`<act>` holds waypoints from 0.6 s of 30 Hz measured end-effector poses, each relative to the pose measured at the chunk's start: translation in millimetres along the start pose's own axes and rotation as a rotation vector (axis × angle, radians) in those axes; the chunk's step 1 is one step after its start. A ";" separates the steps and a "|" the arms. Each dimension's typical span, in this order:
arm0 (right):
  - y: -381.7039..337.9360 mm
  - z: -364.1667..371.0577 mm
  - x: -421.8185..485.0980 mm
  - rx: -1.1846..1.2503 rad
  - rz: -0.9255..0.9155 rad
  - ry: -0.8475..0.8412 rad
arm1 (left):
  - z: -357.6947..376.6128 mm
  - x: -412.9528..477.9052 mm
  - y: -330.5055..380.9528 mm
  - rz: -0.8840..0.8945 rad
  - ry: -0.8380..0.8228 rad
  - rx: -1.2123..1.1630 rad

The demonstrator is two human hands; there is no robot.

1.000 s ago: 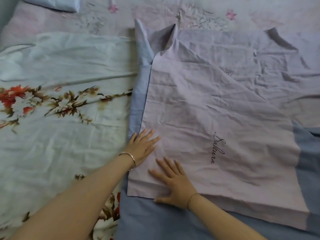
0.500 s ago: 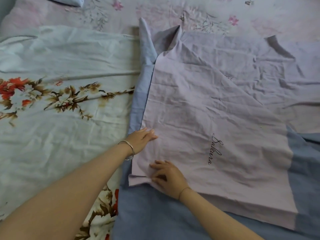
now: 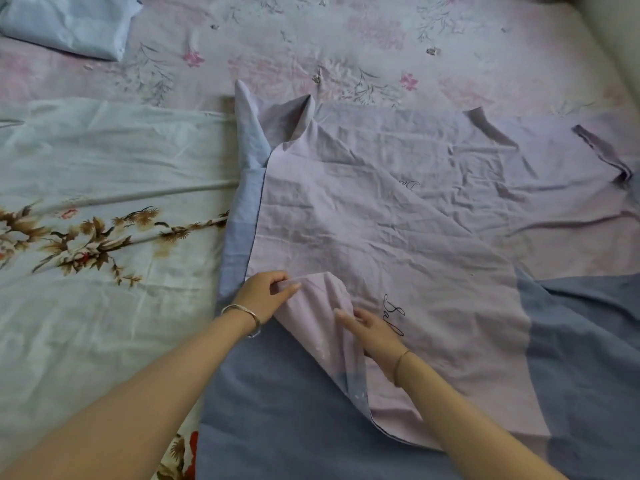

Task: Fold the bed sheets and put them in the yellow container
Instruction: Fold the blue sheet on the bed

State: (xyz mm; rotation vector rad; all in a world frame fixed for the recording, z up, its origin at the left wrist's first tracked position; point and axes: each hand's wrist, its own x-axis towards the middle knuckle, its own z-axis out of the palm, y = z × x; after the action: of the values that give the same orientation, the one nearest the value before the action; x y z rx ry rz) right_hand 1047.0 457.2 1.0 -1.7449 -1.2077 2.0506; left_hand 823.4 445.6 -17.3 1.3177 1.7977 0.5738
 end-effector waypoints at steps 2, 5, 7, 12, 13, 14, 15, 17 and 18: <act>-13.2 -8.5 2.2 -0.078 -0.106 0.101 | 1.3 12.3 23.8 0.035 0.029 -0.032; -53.4 -42.3 4.0 0.024 -0.268 0.261 | -2.5 35.9 68.6 0.078 0.083 -0.120; -88.9 -82.0 0.4 0.041 -0.387 0.308 | -2.8 55.9 101.2 0.106 0.043 -0.130; -163.9 -204.6 -12.0 0.001 -0.579 0.371 | 13.0 102.9 167.1 0.101 0.031 -0.028; -176.0 -239.8 -12.4 -0.013 -0.605 0.395 | 24.1 117.6 187.5 0.112 0.044 -0.013; -182.4 -265.7 -11.5 -0.029 -0.617 0.418 | 32.2 126.4 202.8 0.115 0.061 0.017; -187.1 -294.3 -9.9 -0.041 -0.621 0.436 | 42.1 137.3 220.2 0.130 0.092 0.058; -193.1 -350.4 -6.9 -0.067 -0.610 0.469 | 66.3 155.5 258.6 0.167 0.164 0.120; -198.2 -384.5 -7.8 -0.074 -0.606 0.476 | 84.3 167.7 286.2 0.195 0.211 0.119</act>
State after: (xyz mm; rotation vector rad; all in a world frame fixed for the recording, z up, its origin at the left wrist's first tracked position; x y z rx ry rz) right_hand 1323.2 755.0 150.2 -1.5133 -1.4247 1.1856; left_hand 1032.6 693.3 92.5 1.5750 1.9088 0.7448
